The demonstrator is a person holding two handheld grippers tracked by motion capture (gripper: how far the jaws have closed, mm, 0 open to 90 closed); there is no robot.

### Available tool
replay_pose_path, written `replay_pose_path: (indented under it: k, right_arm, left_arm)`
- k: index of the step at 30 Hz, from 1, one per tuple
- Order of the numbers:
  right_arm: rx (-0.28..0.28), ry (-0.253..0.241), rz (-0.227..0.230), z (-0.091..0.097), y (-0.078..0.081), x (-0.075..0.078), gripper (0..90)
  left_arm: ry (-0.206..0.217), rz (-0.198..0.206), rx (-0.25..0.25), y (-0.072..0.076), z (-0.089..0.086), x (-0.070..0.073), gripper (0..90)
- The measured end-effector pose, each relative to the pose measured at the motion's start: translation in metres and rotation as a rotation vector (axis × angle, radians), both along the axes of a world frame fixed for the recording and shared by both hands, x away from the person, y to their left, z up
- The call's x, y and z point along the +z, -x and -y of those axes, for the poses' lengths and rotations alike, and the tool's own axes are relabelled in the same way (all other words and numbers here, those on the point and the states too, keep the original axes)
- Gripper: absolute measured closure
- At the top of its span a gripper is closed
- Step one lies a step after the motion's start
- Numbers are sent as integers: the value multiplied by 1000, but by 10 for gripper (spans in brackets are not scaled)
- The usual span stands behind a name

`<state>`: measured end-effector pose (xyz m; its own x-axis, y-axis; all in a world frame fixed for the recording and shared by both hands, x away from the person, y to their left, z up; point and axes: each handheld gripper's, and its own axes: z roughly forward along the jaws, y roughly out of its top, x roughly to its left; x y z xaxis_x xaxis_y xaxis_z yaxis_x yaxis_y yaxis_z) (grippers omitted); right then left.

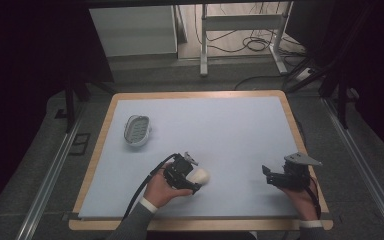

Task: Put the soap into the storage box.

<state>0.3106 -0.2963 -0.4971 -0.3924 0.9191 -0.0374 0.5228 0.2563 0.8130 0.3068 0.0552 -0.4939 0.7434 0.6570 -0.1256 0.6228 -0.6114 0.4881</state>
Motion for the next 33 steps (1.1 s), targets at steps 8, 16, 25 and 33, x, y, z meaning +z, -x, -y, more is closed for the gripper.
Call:
replay_pose_path:
  k: [8, 16, 25, 33]
  right_arm:
    - [-4, 3, -4, 0, -1, -1, 91]
    - [-8, 6, -5, 2, -1, -2, 90]
    - [-11, 9, -7, 2, -2, -2, 90]
    - [-14, 8, -5, 3, -1, -2, 91]
  left_arm:
    - [-54, -1, 7, -5, 10, -8, 365]
    - [-79, -14, 9, -8, 15, -14, 447]
    - [-87, -8, 13, -7, 16, -15, 490]
    - [-75, -30, -7, -10, 11, -14, 493]
